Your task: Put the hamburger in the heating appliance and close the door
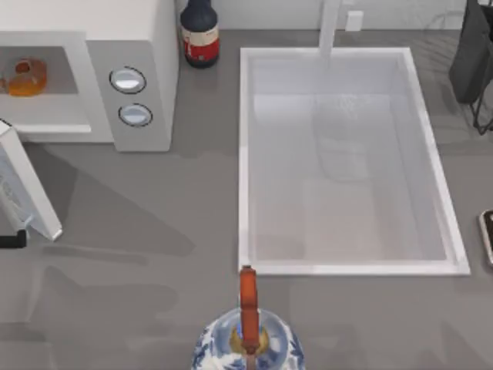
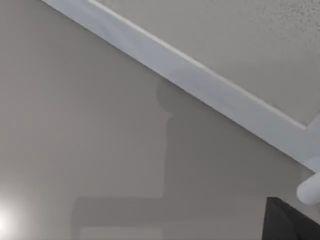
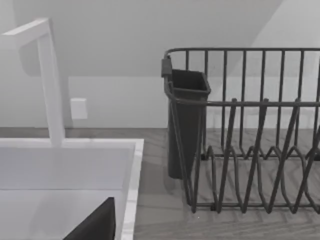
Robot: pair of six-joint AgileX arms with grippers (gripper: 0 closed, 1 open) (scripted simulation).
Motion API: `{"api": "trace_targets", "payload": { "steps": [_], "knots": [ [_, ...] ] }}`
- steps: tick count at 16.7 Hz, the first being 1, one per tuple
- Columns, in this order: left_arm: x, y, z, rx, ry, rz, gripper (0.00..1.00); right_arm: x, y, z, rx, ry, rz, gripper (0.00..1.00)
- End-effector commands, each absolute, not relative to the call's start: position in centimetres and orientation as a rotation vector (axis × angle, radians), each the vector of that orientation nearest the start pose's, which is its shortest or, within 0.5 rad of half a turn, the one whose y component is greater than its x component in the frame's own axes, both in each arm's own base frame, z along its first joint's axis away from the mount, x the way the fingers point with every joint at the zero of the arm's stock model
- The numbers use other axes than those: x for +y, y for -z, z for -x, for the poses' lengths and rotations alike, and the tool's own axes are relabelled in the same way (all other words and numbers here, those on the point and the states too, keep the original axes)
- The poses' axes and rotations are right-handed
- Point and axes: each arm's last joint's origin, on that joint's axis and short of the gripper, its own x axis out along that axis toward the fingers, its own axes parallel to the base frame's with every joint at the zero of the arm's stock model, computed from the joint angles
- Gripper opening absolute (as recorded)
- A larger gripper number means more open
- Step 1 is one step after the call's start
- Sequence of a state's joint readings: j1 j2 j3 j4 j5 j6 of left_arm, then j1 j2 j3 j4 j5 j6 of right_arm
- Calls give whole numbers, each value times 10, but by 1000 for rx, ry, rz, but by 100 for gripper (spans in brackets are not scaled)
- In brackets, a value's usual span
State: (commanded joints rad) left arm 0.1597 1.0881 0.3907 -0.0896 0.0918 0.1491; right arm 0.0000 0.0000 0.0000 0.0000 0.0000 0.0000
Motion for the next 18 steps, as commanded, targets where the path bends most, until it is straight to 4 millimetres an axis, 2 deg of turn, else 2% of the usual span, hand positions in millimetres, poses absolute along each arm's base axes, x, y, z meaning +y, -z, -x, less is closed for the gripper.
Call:
{"api": "trace_targets", "payload": {
  "steps": [3, 9, 13, 18],
  "knots": [
    [17, -152, -194, 771, -16, -35, 0, -1, -160, -106, 0, 0, 0, 100],
    [18, -155, -198, 765, -17, -33, 0, -1, -160, -106, 0, 0, 0, 100],
    [20, -158, -229, 762, -23, -29, 0, -1, -160, -106, 0, 0, 0, 100],
    [18, -146, -279, 781, -19, -31, 0, -1, -160, -106, 0, 0, 0, 100]
  ]
}}
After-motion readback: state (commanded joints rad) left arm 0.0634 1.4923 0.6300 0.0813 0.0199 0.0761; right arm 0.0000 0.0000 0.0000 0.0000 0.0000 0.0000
